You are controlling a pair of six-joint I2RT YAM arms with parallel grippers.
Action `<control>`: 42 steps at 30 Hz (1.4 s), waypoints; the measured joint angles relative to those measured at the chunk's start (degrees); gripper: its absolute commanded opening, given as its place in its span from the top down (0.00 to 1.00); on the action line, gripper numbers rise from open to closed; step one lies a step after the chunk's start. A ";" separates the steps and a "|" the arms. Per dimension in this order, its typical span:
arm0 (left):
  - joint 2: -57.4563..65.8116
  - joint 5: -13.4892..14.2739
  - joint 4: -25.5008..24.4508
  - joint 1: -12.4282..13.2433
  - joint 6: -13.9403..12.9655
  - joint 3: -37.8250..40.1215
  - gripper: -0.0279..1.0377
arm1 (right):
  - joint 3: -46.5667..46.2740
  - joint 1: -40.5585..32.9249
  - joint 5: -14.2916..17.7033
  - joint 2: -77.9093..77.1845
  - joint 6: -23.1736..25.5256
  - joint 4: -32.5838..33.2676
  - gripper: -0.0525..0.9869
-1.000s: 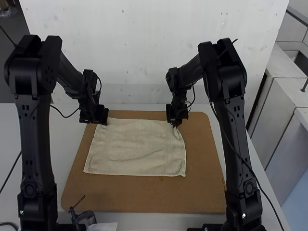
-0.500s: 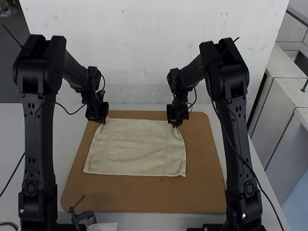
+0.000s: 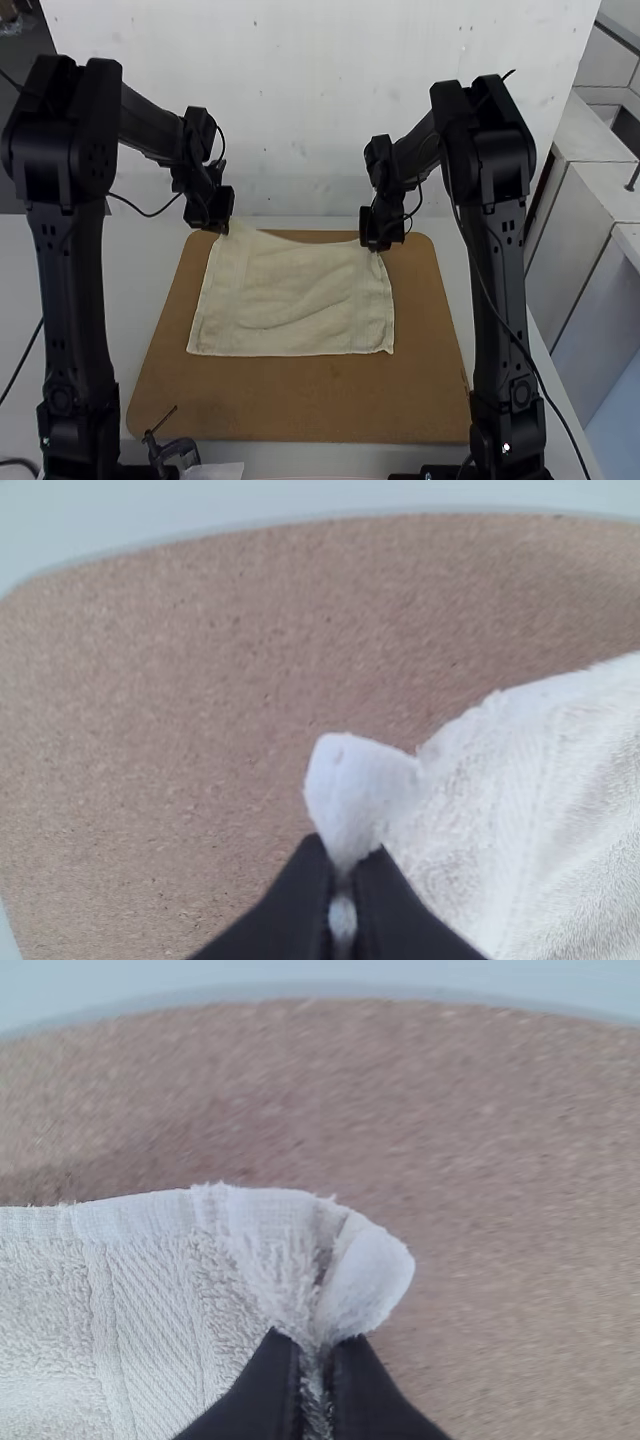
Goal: Fold the towel.
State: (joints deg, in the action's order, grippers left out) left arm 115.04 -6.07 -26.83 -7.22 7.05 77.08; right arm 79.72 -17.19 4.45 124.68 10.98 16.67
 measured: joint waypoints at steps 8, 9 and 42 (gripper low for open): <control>-5.66 -0.42 -0.37 -0.39 2.95 1.11 0.95 | -0.59 1.51 1.66 -7.06 0.46 -3.61 0.94; -5.88 -0.39 -0.35 -0.39 3.30 1.14 0.95 | -0.61 1.57 1.70 -7.89 0.50 -4.22 0.94; -33.20 2.84 0.72 -8.70 6.14 -33.44 0.95 | -40.83 -4.02 1.42 -39.17 -4.96 -8.15 0.94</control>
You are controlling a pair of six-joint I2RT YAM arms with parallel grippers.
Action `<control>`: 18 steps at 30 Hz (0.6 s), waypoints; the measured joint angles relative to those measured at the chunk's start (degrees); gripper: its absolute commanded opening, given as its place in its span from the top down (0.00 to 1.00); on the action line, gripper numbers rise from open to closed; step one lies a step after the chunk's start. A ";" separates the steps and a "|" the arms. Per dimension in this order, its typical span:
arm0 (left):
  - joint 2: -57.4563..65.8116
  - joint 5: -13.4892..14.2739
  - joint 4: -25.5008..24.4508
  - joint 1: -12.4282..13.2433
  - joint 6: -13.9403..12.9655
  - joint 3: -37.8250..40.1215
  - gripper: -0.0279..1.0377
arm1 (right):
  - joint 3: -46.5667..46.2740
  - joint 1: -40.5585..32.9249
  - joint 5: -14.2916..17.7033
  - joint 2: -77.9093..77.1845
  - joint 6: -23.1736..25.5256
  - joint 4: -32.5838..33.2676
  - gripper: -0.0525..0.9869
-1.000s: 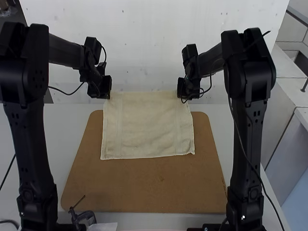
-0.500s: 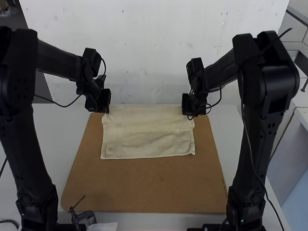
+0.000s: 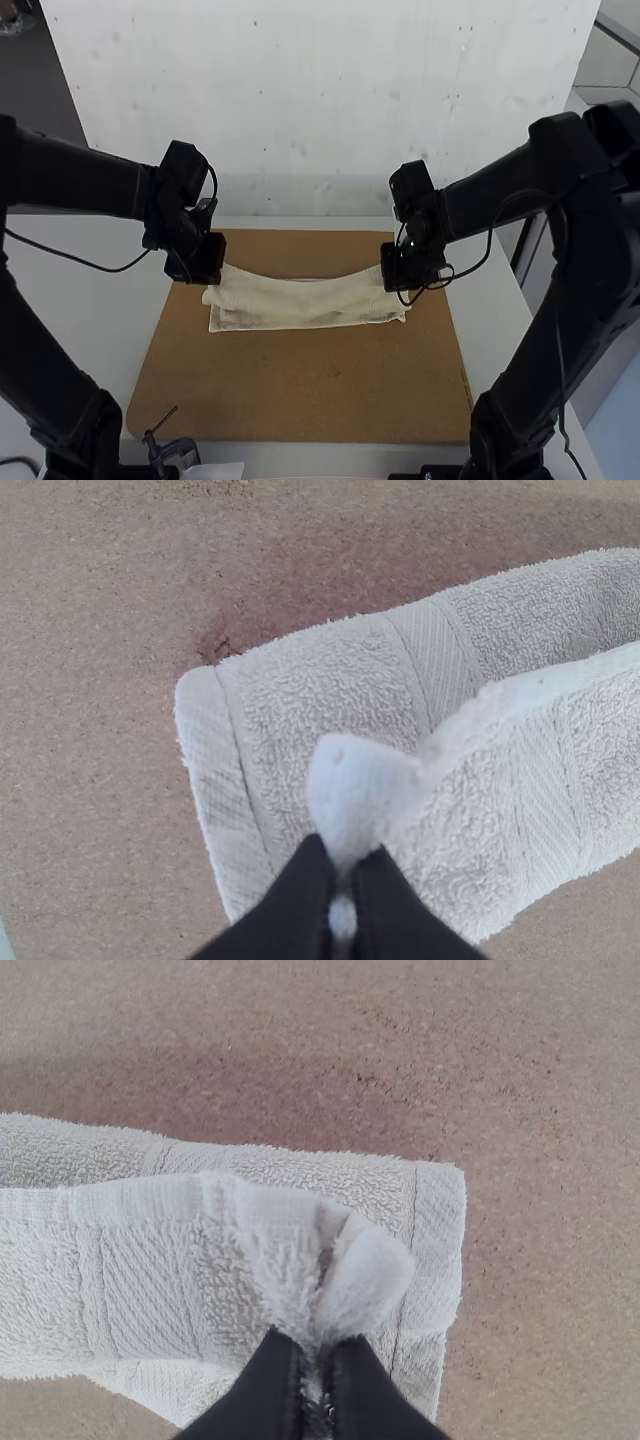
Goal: Fold the towel.
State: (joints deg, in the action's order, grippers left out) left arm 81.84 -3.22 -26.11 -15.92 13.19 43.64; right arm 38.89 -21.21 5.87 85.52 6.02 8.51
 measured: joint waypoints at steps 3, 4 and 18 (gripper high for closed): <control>-3.78 0.31 -0.46 -1.05 0.31 -1.86 0.95 | -1.77 -0.42 0.00 -1.73 -0.09 0.00 0.94; -4.92 0.44 -0.81 -1.31 0.44 -2.27 0.95 | -2.29 -0.46 0.00 -2.49 -0.13 0.02 0.94; -2.45 3.56 0.68 -1.57 0.76 -2.51 0.95 | -2.75 0.35 0.02 -0.61 -1.03 -4.98 0.94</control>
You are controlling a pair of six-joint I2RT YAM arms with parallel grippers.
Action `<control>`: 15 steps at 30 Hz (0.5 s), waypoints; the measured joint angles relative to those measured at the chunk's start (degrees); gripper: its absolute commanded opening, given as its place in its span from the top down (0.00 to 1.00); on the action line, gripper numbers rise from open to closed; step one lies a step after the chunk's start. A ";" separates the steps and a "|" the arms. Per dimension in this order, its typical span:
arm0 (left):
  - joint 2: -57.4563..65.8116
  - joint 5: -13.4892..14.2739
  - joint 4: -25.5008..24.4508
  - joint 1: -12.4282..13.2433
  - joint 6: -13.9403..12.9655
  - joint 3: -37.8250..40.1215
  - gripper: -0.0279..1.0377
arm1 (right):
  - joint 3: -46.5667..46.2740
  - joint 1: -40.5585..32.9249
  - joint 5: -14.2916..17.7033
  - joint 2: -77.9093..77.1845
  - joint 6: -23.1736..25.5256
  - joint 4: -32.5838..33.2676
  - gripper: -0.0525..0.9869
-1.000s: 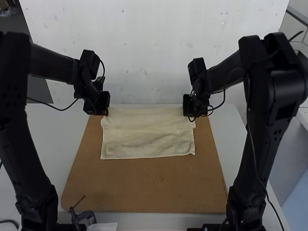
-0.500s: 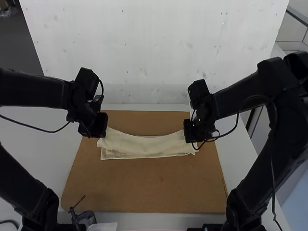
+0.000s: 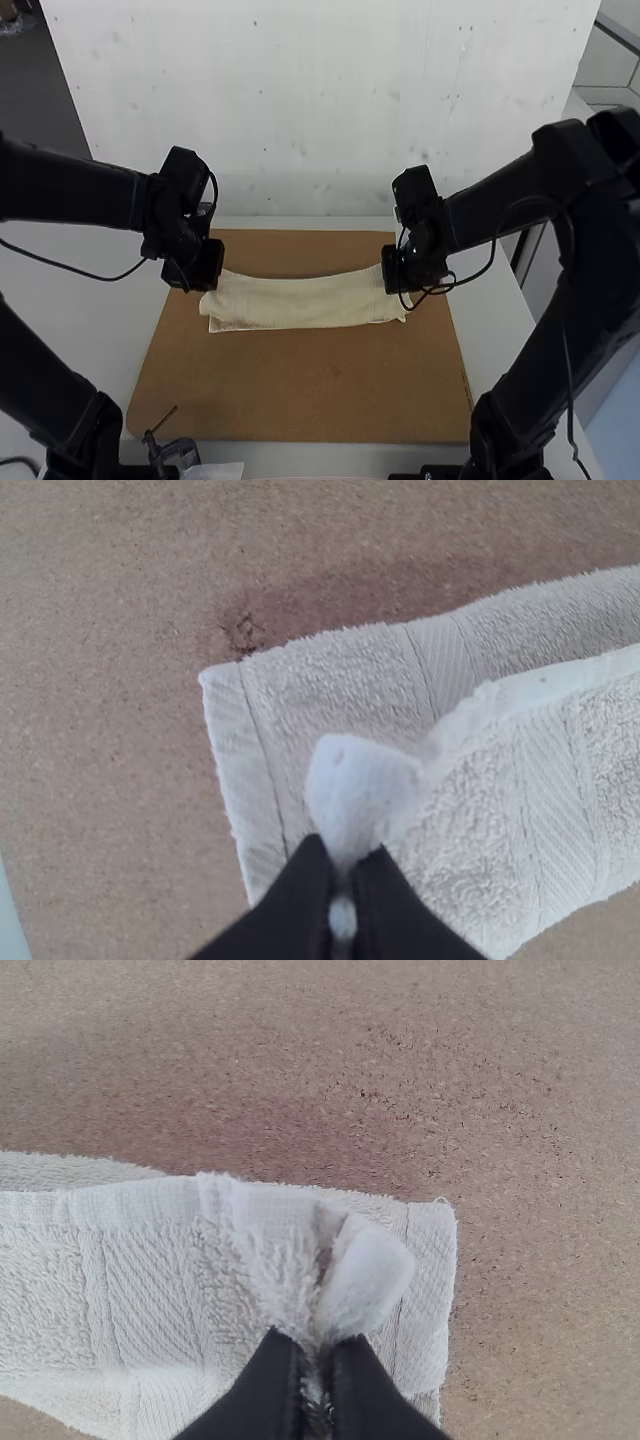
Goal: Fold the towel.
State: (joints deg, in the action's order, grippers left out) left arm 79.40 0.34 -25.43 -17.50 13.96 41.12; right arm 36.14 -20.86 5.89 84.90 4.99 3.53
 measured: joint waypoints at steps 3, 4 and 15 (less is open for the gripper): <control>4.61 0.48 1.88 1.11 -0.42 2.12 0.95 | 0.98 1.01 -0.02 3.39 -0.11 -1.25 0.94; 5.84 0.55 2.56 1.29 -0.57 2.71 0.95 | 1.40 1.33 -0.04 4.42 -0.11 -1.81 0.94; 17.38 0.98 5.97 1.66 -0.87 8.00 0.95 | 7.80 3.69 -0.46 14.88 -0.11 -4.11 0.93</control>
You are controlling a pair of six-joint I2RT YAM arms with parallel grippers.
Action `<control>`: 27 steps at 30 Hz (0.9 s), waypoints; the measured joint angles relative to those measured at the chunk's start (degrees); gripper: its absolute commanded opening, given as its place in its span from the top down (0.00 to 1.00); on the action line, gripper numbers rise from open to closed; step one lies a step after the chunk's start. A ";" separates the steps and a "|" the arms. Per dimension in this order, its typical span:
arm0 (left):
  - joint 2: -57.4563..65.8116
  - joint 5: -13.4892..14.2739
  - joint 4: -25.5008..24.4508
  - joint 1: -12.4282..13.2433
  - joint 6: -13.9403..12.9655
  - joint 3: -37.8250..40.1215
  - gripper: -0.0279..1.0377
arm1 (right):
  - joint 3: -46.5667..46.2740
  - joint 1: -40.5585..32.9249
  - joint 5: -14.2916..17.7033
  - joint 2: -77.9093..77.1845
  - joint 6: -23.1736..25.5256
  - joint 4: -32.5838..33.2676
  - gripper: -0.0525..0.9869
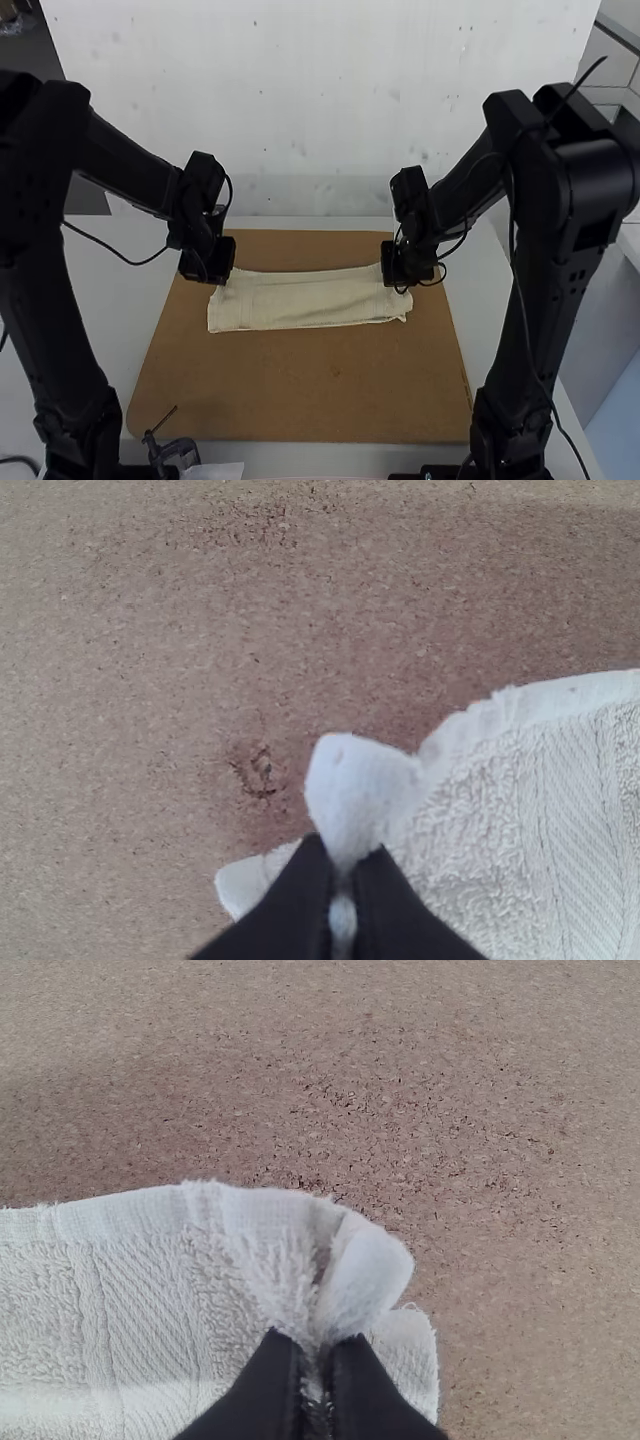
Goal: Fold the towel.
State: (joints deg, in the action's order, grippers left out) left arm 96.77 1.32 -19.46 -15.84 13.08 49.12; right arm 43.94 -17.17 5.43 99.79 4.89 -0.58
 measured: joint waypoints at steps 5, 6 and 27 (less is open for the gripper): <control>2.75 0.66 -0.02 1.11 -0.44 1.68 0.40 | 0.55 0.07 0.02 1.51 0.33 0.04 0.13; 3.50 0.85 -0.22 1.77 -0.35 2.40 0.23 | 0.59 0.17 0.00 1.53 0.52 0.22 0.10; -12.09 2.14 -2.05 8.70 -0.59 5.81 0.03 | 8.11 4.17 -7.17 5.46 7.50 19.30 0.15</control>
State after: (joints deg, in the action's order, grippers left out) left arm 84.68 3.46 -21.52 -7.14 12.49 54.94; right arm 52.05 -12.99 -1.74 105.25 12.38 18.72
